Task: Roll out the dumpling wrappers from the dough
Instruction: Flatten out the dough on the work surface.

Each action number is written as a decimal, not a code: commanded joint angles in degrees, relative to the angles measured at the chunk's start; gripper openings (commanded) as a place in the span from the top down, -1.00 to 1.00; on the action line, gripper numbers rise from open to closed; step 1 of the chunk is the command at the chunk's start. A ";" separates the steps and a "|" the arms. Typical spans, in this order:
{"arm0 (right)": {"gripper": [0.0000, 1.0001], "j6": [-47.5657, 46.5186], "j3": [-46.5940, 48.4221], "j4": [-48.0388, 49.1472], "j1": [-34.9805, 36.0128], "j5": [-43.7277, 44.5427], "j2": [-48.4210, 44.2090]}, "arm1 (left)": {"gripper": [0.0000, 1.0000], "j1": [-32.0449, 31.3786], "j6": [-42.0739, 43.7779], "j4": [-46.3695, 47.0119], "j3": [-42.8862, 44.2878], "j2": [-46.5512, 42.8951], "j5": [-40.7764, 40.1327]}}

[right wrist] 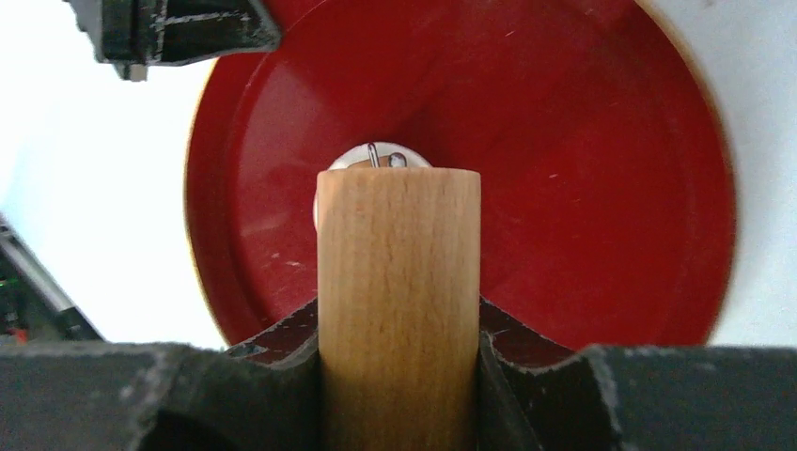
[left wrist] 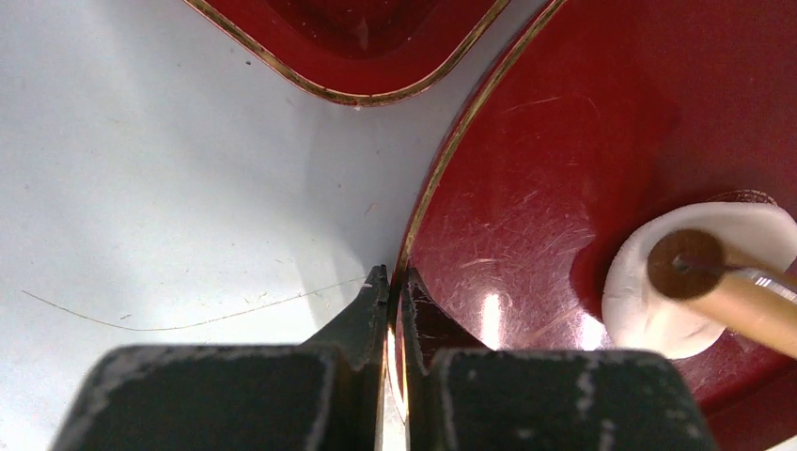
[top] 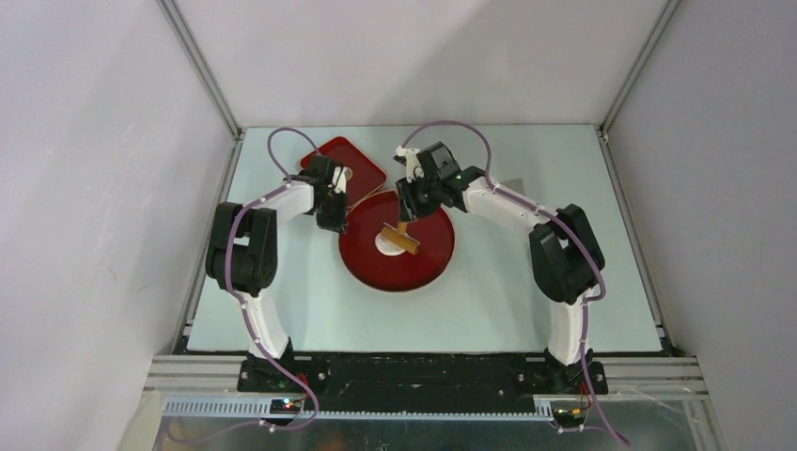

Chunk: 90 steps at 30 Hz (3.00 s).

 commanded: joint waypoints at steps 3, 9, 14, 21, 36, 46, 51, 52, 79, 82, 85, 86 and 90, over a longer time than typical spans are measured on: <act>1.00 -13.59 1.69 -2.99 2.60 14.39 -1.59 | 0.88 0.91 -0.35 0.95 -0.89 0.04 -2.58; 1.00 -21.88 2.68 -1.56 7.54 26.76 -13.17 | 0.87 1.37 -0.29 1.12 -0.91 0.04 -1.64; 1.00 -28.16 -4.47 6.75 9.74 36.40 -23.18 | 0.89 1.74 -0.17 1.38 -1.15 -0.03 -0.80; 1.00 -26.27 -6.86 5.66 4.22 31.41 -28.03 | 0.93 2.70 1.80 1.31 -1.20 0.12 3.09; 1.00 -33.62 -21.03 26.92 8.74 33.51 -33.08 | 0.95 3.09 8.67 -1.94 0.69 2.25 13.57; 1.00 -35.10 -1.59 12.71 12.18 23.32 -13.29 | 1.00 3.02 9.49 -2.35 1.00 2.53 14.85; 1.00 -32.14 5.67 5.98 12.55 19.63 -6.37 | 1.00 2.94 9.50 -2.56 0.95 2.53 15.01; 1.00 -32.13 5.30 6.34 12.73 18.66 -5.97 | 1.00 2.92 9.50 -2.56 0.91 2.47 15.17; 1.00 -54.07 -21.09 6.51 10.90 -8.78 -13.53 | 1.00 -1.64 13.71 -5.07 2.36 3.37 10.20; 1.00 -56.27 -21.12 3.74 11.98 -9.17 -13.85 | 1.00 -1.71 13.54 -5.06 2.45 3.36 9.71; 1.00 -56.89 -21.13 1.80 12.07 -9.68 -14.64 | 1.00 -1.67 13.27 -5.04 2.52 3.41 9.36; 1.00 -56.77 -21.07 1.52 12.05 -9.74 -14.90 | 1.00 -1.65 13.05 -5.05 2.54 3.45 8.95; 1.00 -55.75 -22.46 0.03 12.47 -7.11 -16.48 | 1.00 -1.72 11.94 -5.09 3.05 4.11 7.23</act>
